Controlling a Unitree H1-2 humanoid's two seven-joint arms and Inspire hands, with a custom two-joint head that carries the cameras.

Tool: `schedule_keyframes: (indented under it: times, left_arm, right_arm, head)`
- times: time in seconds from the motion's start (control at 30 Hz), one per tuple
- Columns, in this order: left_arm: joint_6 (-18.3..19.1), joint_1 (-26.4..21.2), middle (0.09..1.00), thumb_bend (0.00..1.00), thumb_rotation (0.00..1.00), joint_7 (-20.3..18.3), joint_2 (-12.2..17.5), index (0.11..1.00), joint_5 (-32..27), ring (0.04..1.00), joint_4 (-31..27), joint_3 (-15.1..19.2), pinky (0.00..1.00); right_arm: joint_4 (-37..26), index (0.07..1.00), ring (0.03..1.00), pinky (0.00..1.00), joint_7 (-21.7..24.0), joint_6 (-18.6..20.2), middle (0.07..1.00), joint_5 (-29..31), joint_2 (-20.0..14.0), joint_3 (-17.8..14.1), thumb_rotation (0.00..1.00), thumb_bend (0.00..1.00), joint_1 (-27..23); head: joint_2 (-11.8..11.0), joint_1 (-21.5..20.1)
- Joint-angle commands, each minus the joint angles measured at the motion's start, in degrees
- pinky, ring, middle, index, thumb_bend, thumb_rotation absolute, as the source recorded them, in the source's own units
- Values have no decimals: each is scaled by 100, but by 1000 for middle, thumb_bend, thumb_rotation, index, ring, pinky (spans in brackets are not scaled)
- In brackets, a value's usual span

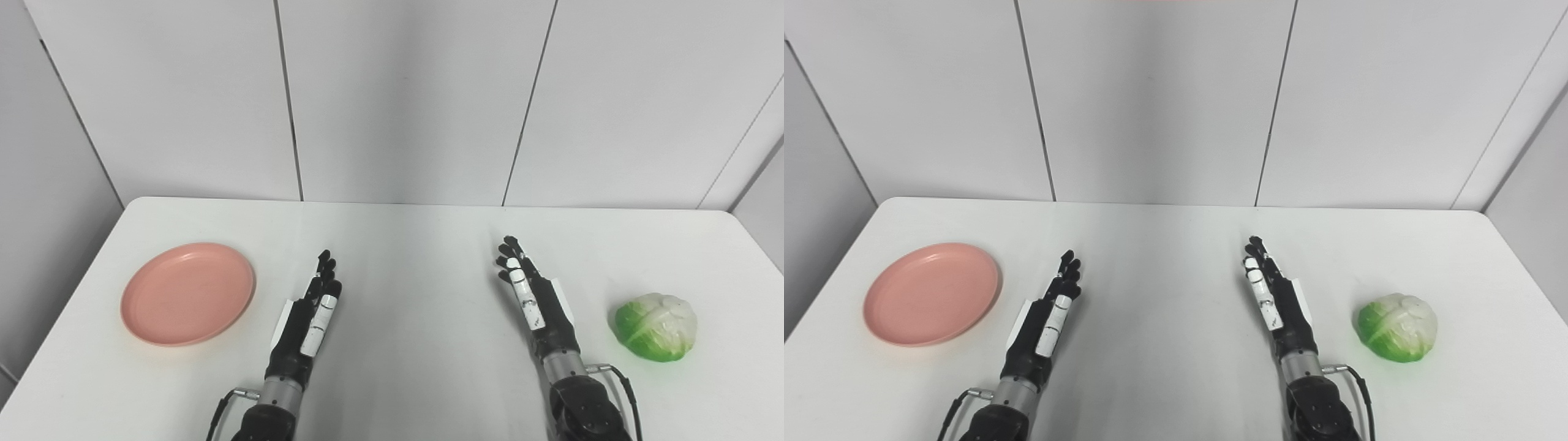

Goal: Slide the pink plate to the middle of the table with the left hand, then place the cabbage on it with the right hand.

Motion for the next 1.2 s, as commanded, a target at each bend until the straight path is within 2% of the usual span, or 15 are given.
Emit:
schedule_keyframes:
  times: [0.0,0.3,0.4,0.83,0.93,0.97,1.07,1.17]
  left_arm:
    - [89,121,1000,734,1000,-5,19,990,20,1000,5,-34,955]
    - [104,103,1000,734,1000,-20,37,1000,28,1000,28,-44,993]
    - [56,99,1000,723,1000,-7,38,1000,40,1000,48,-46,950]
    - [78,87,1000,744,1000,0,38,999,42,1000,72,-72,961]
    - [79,43,1000,750,1000,-4,-5,1000,-22,1000,184,-55,959]
    - [60,28,1000,736,1000,17,-27,995,-29,1000,229,-47,953]
    - [-97,-23,986,674,1000,178,-121,973,93,990,389,-73,923]
    - [-93,-118,985,661,1000,199,-179,980,115,993,579,-99,941]
  right_arm:
    - [103,930,893,873,140,149,918,-13,47,81,1000,257,81]
    - [78,931,895,871,146,149,919,-50,29,109,1000,259,86]
    - [81,930,895,870,148,134,918,-63,22,120,1000,259,85]
    - [93,927,894,872,132,176,918,-111,1,124,1000,259,75]
    - [97,922,885,860,106,172,911,-198,-54,134,1000,268,70]
    - [95,923,887,860,111,169,914,-206,-70,130,1000,263,71]
    - [116,938,904,875,240,136,929,-87,-162,97,1000,242,68]
    - [145,950,911,888,321,179,938,55,-236,29,1000,244,48]
  head:
    - [3,4]
    - [6,5]
    - [4,11]
    - [-13,81]
    - [-73,377]
    - [-73,377]
    - [-134,758]
    - [-201,1125]
